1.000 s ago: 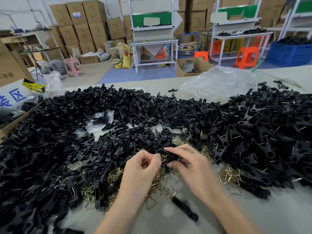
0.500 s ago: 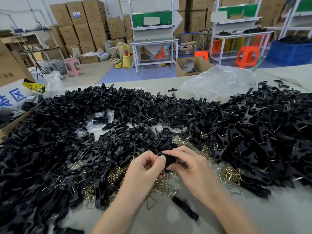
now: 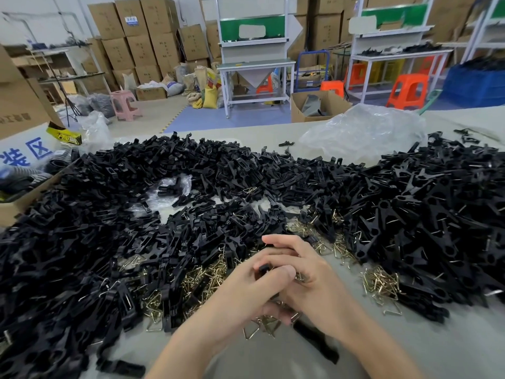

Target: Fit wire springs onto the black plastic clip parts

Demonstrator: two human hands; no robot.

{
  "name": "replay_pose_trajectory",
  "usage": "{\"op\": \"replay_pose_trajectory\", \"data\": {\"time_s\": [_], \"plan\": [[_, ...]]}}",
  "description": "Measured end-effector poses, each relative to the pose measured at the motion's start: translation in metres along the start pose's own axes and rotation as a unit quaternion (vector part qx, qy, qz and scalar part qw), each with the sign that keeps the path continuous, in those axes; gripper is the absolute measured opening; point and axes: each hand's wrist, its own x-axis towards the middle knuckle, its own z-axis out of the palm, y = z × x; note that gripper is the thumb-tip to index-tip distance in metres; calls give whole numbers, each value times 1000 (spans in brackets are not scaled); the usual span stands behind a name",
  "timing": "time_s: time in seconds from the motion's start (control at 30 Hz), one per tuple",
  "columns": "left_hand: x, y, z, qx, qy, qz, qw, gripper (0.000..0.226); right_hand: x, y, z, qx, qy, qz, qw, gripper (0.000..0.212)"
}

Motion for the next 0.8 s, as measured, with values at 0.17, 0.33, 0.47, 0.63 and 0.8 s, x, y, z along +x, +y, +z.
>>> {"op": "replay_pose_trajectory", "data": {"time_s": [0.17,0.33,0.47,0.63,0.8], "plan": [[6,-2,3,34,68,22,997,25,1,1,0,80,16,20,996,59],[5,-2,3,8,69,24,997,21,2,0,-1,135,2,36,990,77],[5,-3,3,8,56,24,998,16,1,-1,-1,162,-22,35,986,76],[7,-8,1,15,63,11,998,18,0,-3,0,169,-36,34,984,74],[9,-10,-1,45,54,11,997,26,-1,-5,0,103,-21,24,994,64]]}}
